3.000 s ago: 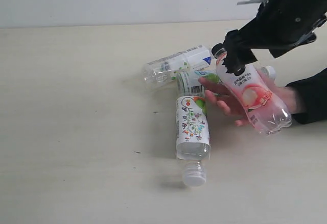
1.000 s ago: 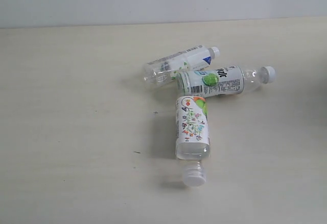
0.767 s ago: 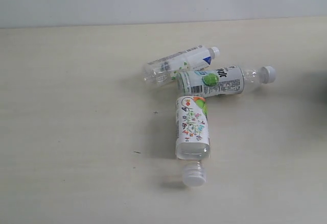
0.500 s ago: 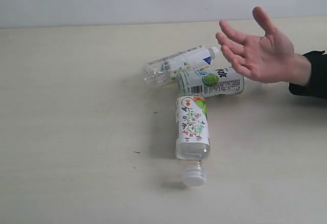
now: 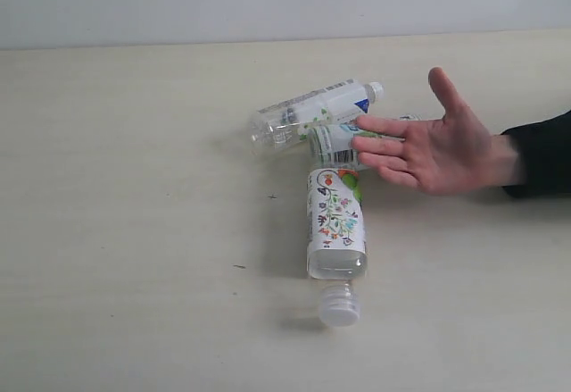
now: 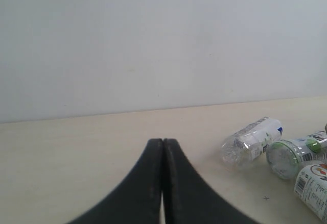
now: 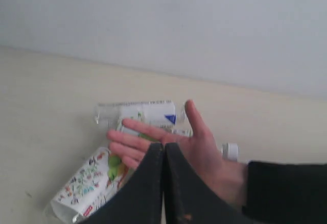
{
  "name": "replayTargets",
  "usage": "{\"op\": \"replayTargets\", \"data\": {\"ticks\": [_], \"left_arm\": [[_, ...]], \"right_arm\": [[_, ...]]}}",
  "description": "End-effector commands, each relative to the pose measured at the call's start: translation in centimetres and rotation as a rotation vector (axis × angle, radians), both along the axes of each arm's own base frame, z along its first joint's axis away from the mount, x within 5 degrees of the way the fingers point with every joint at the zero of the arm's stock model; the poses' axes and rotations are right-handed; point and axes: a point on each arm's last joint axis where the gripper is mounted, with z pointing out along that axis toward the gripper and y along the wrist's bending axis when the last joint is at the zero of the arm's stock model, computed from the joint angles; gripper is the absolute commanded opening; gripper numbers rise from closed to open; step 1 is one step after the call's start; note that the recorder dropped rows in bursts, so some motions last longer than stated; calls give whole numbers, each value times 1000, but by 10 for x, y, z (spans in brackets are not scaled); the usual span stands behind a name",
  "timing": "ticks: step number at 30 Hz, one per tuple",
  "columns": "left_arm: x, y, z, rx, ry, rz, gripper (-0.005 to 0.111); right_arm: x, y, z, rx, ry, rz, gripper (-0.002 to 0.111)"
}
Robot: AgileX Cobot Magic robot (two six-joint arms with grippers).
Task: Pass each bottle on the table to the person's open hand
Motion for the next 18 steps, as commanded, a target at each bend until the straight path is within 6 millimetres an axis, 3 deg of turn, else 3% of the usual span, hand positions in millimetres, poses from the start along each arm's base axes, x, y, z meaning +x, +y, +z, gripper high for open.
{"op": "replayTargets", "data": {"ticks": [1,7,18], "left_arm": [[0,0,-1,-6,4,4,0],[0,0,-1,-6,4,4,0],[0,0,-1,-6,4,4,0]], "right_arm": [[24,11,2,-85,202,-16,0],[48,28,-3,-139,380,12,0],[63,32,-10,-269,369,9,0]]}}
